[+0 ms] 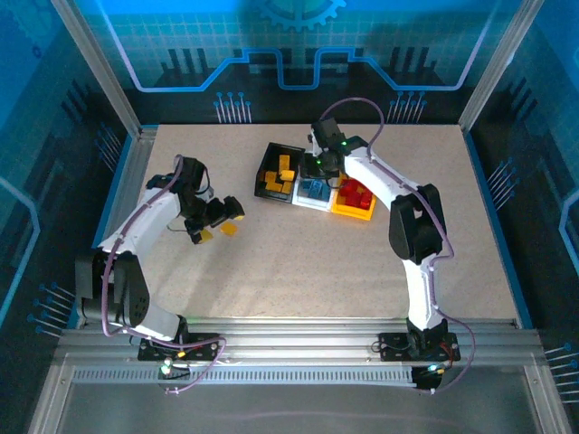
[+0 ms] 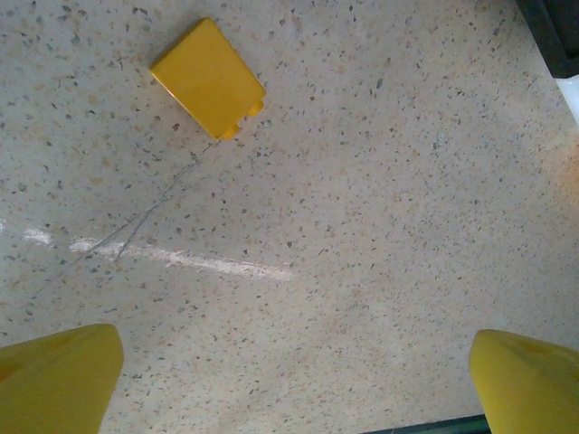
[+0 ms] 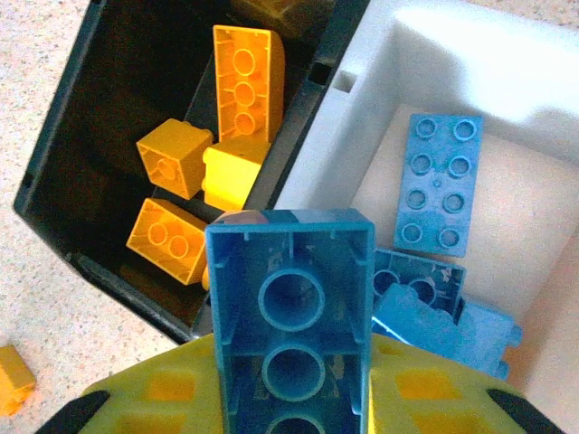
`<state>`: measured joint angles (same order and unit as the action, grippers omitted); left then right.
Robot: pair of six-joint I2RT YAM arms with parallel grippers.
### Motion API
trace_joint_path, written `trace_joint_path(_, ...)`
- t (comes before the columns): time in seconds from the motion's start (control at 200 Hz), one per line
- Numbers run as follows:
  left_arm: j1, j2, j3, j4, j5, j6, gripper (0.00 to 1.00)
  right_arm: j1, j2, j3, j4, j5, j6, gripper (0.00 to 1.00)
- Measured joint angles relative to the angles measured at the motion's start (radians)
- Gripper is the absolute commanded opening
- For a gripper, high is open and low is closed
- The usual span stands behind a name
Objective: Sort the legos into containers by color
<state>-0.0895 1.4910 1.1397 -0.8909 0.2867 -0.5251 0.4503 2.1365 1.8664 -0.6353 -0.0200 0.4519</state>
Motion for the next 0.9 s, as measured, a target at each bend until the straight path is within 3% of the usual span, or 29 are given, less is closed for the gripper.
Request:
trace_joint_path(0.185,-0.001,0.0,0.0,0.005,0.0,-0.002,0.99,-0.013,0.007,0.0,0.0,0.0,0.0,0.27)
trace_joint_path(0.645,-0.009,0.0,-0.019,0.029,0.011,-0.053,0.99,-0.044,0.007,-0.033,0.014,-0.012,-0.001,0.59)
trace_joint_path(0.895,-0.054,0.01,-0.015,0.032,0.001,-0.074,0.99,-0.064,-0.06,-0.118,0.03,-0.018,-0.008,0.62)
